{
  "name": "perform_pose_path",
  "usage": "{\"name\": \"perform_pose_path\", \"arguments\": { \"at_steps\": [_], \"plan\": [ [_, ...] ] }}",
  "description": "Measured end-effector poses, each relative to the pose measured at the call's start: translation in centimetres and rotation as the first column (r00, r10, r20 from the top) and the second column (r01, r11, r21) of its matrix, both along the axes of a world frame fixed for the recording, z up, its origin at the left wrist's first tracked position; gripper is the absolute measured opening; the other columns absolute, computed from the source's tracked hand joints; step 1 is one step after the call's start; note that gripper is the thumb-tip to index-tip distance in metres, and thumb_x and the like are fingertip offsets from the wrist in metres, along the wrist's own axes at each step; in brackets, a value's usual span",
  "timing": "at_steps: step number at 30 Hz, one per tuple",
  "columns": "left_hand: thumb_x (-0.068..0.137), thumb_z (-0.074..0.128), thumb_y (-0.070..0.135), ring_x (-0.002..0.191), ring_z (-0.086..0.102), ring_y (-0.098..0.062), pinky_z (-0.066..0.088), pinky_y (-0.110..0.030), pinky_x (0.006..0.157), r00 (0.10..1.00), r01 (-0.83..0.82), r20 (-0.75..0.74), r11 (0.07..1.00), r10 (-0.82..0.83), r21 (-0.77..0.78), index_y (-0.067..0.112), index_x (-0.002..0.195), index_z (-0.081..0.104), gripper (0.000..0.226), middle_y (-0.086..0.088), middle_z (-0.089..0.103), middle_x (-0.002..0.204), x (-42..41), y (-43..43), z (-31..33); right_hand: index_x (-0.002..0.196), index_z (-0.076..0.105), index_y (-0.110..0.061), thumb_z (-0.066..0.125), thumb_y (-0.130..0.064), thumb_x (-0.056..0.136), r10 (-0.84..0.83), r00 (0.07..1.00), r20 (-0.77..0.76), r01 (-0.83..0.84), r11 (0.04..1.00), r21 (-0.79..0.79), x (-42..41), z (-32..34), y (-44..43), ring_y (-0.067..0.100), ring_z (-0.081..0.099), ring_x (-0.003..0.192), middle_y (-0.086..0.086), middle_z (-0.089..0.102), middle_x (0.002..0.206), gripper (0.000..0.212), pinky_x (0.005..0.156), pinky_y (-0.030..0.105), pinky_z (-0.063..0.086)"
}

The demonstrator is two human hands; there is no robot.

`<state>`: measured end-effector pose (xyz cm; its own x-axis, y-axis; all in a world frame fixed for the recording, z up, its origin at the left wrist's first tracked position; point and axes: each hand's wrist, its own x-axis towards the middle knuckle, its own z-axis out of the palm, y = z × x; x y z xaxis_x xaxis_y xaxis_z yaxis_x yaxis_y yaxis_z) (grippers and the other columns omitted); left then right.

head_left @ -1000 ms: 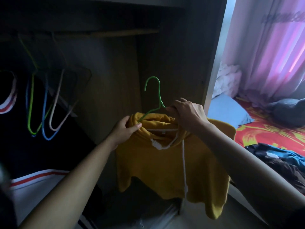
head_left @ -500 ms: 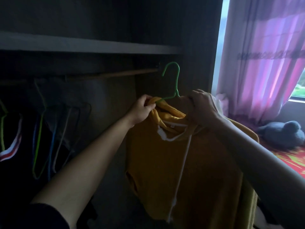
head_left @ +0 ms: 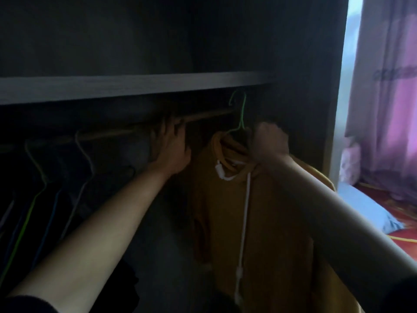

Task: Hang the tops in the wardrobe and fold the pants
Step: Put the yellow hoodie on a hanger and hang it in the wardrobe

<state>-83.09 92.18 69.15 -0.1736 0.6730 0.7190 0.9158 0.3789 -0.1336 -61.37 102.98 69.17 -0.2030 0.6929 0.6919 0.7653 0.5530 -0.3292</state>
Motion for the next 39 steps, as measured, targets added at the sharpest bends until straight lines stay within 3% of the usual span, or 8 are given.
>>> {"name": "perform_pose_path", "arguments": {
  "at_steps": [4, 16, 19, 22, 25, 28, 34, 39],
  "plan": [
    [0.080, 0.064, 0.036, 0.148, 0.006, -0.035, 0.006, -0.062, 0.115, 0.995, -0.099, -0.015, 0.995, 0.098, -0.026, 0.011, 0.152, 0.025, 0.086, -0.016, 0.015, 0.161, -1.8, 2.4, 0.0, 0.094, 0.067, -0.005, 0.058, -0.026, 0.092, 0.060, 0.998, -0.032, -0.061, 0.998, -0.034, -3.3, 1.1, 4.3, 0.039, 0.066, 0.093, 0.020, 0.068, 0.099, 0.024, 0.068, 0.035, 0.044],
    [0.053, 0.076, 0.039, 0.146, 0.016, -0.035, 0.013, -0.068, 0.111, 0.956, -0.192, -0.214, 0.979, 0.201, 0.064, 0.011, 0.153, 0.020, 0.118, -0.013, 0.018, 0.160, -4.2, 4.5, -2.4, 0.089, 0.070, -0.001, 0.055, -0.017, 0.091, 0.109, 0.994, 0.019, -0.107, 0.991, -0.082, -10.3, -5.7, 11.5, 0.041, 0.069, 0.090, 0.023, 0.069, 0.098, 0.022, 0.072, 0.043, 0.053],
    [0.053, 0.077, 0.040, 0.148, 0.012, -0.035, 0.011, -0.066, 0.113, 0.961, -0.189, -0.194, 0.981, 0.196, 0.050, 0.011, 0.153, 0.018, 0.120, -0.013, 0.015, 0.161, -4.1, 4.3, -2.5, 0.105, 0.069, -0.008, 0.055, -0.027, 0.093, 0.141, 0.987, 0.076, -0.130, 0.982, -0.135, -10.0, -6.2, 11.4, 0.039, 0.067, 0.097, 0.021, 0.067, 0.107, 0.026, 0.076, 0.042, 0.051],
    [0.059, 0.071, 0.040, 0.148, 0.012, -0.034, 0.008, -0.062, 0.115, 0.977, -0.148, -0.153, 0.988, 0.152, 0.036, 0.011, 0.152, 0.023, 0.108, -0.013, 0.017, 0.161, -3.7, 3.3, -1.6, 0.142, 0.045, -0.013, 0.048, -0.035, 0.093, 0.128, 0.968, 0.215, -0.109, 0.989, -0.095, -9.2, -7.2, 10.0, 0.041, 0.055, 0.114, 0.024, 0.051, 0.132, 0.054, 0.089, 0.046, 0.046],
    [0.071, 0.060, 0.042, 0.147, 0.020, -0.033, 0.015, -0.061, 0.115, 0.999, -0.013, 0.032, 0.997, 0.011, 0.071, 0.009, 0.150, 0.030, 0.090, -0.015, 0.026, 0.158, -2.2, 1.6, -2.2, 0.148, 0.039, -0.012, 0.030, -0.047, 0.090, 0.112, 0.981, 0.161, -0.129, 0.987, 0.095, -8.3, -8.8, 6.6, 0.042, 0.045, 0.124, 0.026, 0.043, 0.141, 0.068, 0.101, 0.050, 0.035],
    [0.082, 0.051, 0.040, 0.139, 0.037, -0.034, 0.023, -0.059, 0.112, 0.973, 0.082, 0.202, 0.988, -0.107, 0.128, 0.008, 0.143, 0.043, 0.069, -0.017, 0.044, 0.147, -0.3, -2.0, -6.6, 0.151, 0.033, -0.018, 0.038, -0.042, 0.098, 0.201, 0.971, 0.127, -0.225, 0.949, 0.220, -7.2, -12.3, 2.2, 0.037, 0.036, 0.136, 0.017, 0.037, 0.150, 0.059, 0.112, 0.052, 0.028],
    [0.089, 0.046, 0.038, 0.110, 0.057, -0.037, 0.041, -0.053, 0.098, 0.958, 0.044, 0.277, 0.994, -0.071, 0.102, 0.006, 0.125, 0.060, 0.050, -0.016, 0.062, 0.123, 0.3, -11.8, -18.1, 0.148, 0.033, -0.015, 0.047, -0.043, 0.096, 0.219, 0.936, 0.274, -0.196, 0.975, -0.109, -3.2, -22.4, -6.4, 0.041, 0.043, 0.126, 0.021, 0.035, 0.150, 0.061, 0.105, 0.052, 0.036],
    [0.093, 0.048, 0.043, 0.137, 0.037, -0.037, 0.032, -0.056, 0.108, 0.931, -0.004, 0.365, 0.998, 0.025, -0.058, 0.011, 0.141, 0.048, 0.058, -0.020, 0.041, 0.148, 1.7, -17.5, -26.8, 0.150, 0.031, -0.019, 0.041, -0.058, 0.095, 0.173, 0.924, 0.341, -0.080, 0.960, -0.268, 1.4, -30.6, -13.6, 0.039, 0.034, 0.138, 0.021, 0.027, 0.156, 0.069, 0.110, 0.054, 0.031]
  ]
}}
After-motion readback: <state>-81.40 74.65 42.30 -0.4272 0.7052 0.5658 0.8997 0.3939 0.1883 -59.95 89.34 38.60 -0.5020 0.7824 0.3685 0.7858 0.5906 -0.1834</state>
